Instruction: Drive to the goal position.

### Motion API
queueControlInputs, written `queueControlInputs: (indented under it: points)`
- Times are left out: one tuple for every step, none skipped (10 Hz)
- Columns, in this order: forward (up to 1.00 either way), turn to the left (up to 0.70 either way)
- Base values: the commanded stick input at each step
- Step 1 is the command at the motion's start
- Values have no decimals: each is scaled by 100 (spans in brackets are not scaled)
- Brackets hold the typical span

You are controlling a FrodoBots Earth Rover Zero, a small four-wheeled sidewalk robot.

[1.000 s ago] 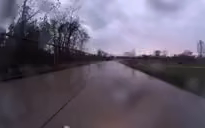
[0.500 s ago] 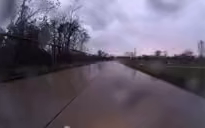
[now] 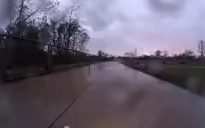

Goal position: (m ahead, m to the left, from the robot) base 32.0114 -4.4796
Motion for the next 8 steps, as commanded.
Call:
queueControlInputs:
  points:
    - [70,-23]
    - [70,-21]
    - [70,-16]
    - [70,-10]
    - [70,-1]
    - [70,0]
    - [70,0]
    - [70,0]
